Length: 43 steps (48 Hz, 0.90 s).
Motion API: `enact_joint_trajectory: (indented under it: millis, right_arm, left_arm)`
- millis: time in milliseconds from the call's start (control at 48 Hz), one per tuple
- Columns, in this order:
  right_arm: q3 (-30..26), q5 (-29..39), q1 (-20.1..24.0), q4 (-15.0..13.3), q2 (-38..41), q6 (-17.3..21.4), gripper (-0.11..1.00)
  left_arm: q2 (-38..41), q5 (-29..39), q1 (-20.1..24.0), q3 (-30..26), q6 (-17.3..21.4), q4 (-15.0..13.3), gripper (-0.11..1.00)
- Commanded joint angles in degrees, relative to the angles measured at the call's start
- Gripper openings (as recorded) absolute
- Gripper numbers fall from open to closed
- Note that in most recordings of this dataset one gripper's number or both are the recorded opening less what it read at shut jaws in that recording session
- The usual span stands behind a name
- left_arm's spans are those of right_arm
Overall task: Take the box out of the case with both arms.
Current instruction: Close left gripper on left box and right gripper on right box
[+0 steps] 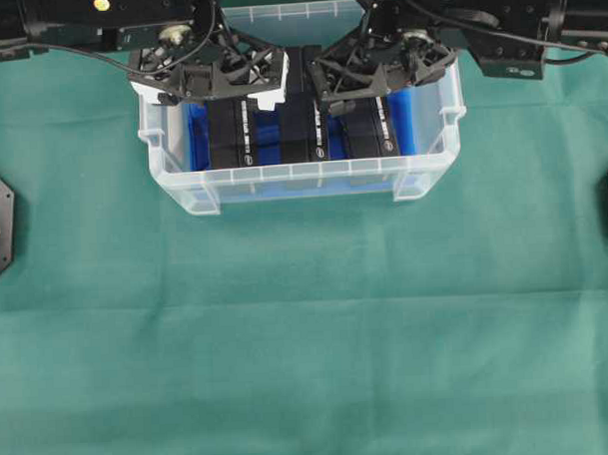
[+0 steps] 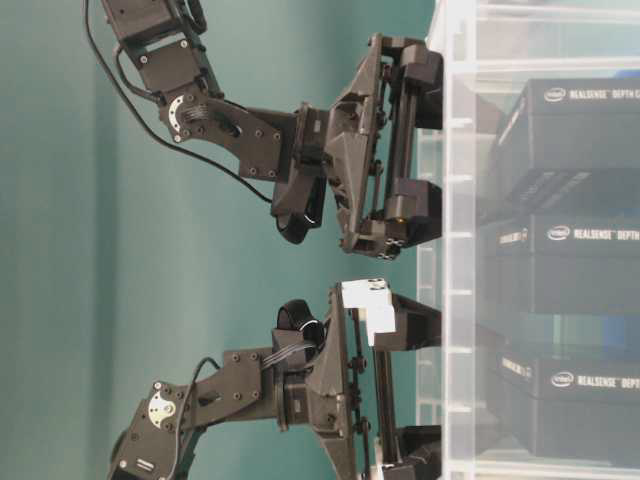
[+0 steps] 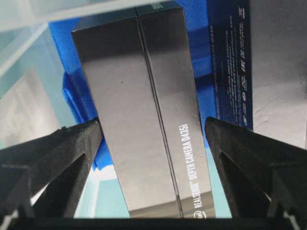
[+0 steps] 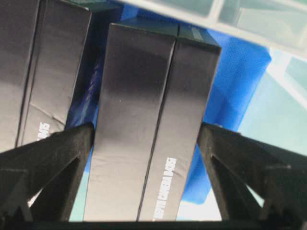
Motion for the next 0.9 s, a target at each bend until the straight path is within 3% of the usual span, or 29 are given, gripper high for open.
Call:
enact_joint_trajectory:
  millis: [0, 396, 521, 583, 875]
  right_arm:
    - [0.09, 0.53, -0.35, 0.09, -0.7, -0.09, 0.95]
    - [0.0, 1.67, -0.35, 0.7, -0.7, 0.18, 0.93]
    - [0.0, 4.31, -0.44, 0.53, -0.7, 2.37, 0.77]
    - [0.0, 5.01, -0.44, 0.44, -0.79, 3.08, 0.65]
    - [-0.35, 2.55, -0.35, 0.26, -1.23, 3.08, 0.65]
  left_arm:
    - [-0.53, 0.44, 0.18, 0.0, 0.09, 0.0, 0.91]
    - [-0.7, 1.23, -0.18, 0.26, 0.53, -0.09, 0.86]
    - [-0.88, 3.08, -0.18, 0.44, 0.97, -0.44, 0.66]
    - [-1.05, 2.99, -0.35, 0.44, 1.05, -0.62, 0.64]
    - [-1.23, 2.81, -0.7, 0.44, 0.44, -0.7, 0.64]
